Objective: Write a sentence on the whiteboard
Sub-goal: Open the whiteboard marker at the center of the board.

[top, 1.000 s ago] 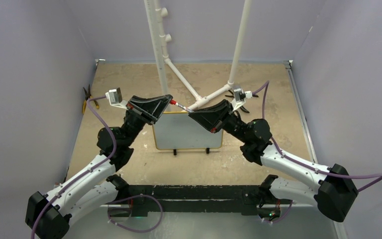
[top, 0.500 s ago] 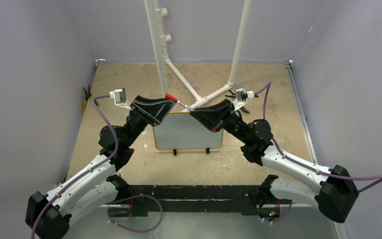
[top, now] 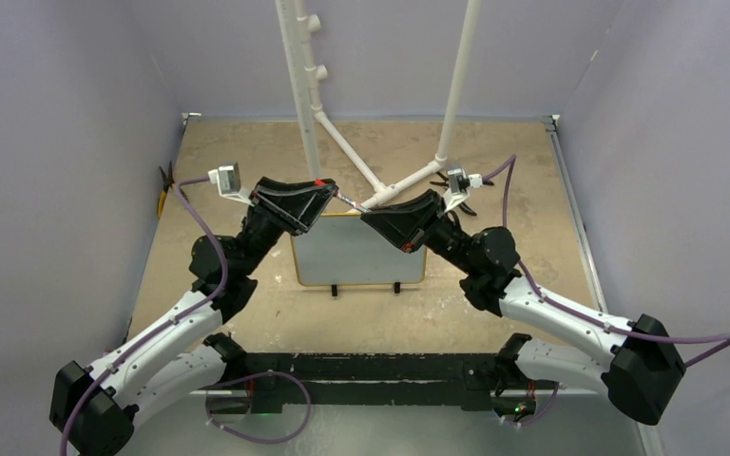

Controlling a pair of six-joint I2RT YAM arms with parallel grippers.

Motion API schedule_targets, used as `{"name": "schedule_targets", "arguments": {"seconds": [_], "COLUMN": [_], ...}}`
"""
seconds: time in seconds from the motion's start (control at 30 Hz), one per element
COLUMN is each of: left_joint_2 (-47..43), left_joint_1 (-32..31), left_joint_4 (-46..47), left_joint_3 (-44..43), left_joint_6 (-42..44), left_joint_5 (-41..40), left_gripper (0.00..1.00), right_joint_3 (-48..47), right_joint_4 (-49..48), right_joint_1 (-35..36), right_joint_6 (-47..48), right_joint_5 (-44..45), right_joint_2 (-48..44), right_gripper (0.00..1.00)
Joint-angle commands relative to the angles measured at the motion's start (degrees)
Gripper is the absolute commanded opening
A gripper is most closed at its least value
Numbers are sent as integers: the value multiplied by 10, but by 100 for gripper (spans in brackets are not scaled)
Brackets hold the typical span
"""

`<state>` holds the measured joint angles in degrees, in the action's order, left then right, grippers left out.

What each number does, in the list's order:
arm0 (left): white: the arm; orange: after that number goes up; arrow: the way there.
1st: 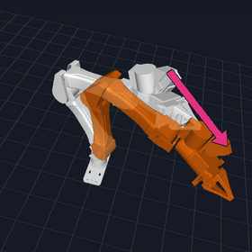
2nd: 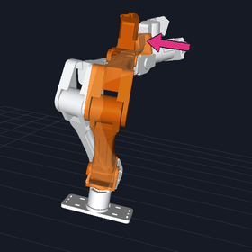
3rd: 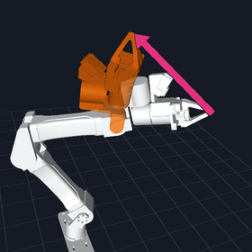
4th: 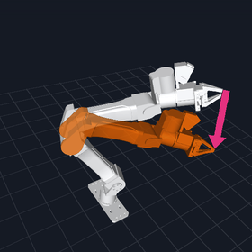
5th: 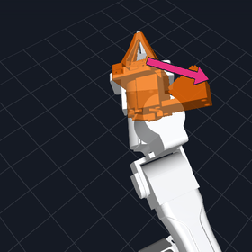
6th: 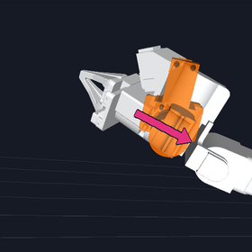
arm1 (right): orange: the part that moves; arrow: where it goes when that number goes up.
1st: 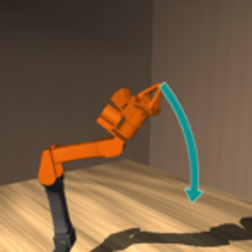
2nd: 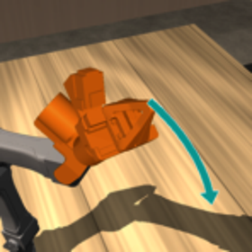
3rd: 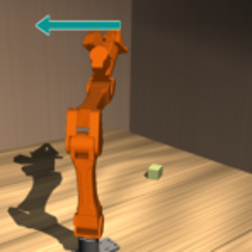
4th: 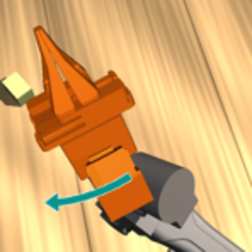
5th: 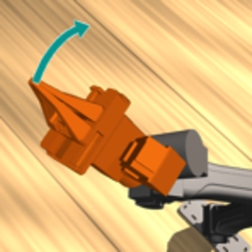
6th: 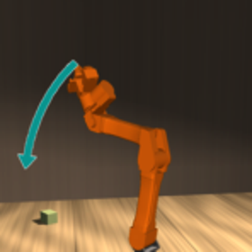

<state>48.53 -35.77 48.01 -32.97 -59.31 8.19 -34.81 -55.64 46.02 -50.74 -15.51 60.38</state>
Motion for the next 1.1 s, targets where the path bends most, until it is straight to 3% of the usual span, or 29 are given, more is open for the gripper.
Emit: {"name": "schedule_targets", "arguments": {"seconds": [0.0,0.07,0.17,0.2,0.6,1.07], "left_joint_2": [0,4,5,3,-51,-84], "left_joint_1": [-1,0,-1,-1,0,1], "left_joint_4": [32,29,27,26,-30,14], "left_joint_3": [-28,-31,-29,-29,-46,-20], "left_joint_6": [19,17,14,15,60,59], "left_joint_5": [-15,-12,-11,-13,-98,-188], "left_gripper": [40,31,4,0,0,0], "right_joint_3": [-17,-17,-16,-14,18,39], "right_joint_4": [0,0,-1,-3,4,20], "right_joint_1": [0,0,1,0,0,1], "right_joint_6": [13,13,14,14,23,25], "right_joint_5": [6,6,6,7,25,49], "right_joint_2": [-2,-3,-6,-8,-43,-68], "right_gripper": [0,0,0,0,0,0]}}
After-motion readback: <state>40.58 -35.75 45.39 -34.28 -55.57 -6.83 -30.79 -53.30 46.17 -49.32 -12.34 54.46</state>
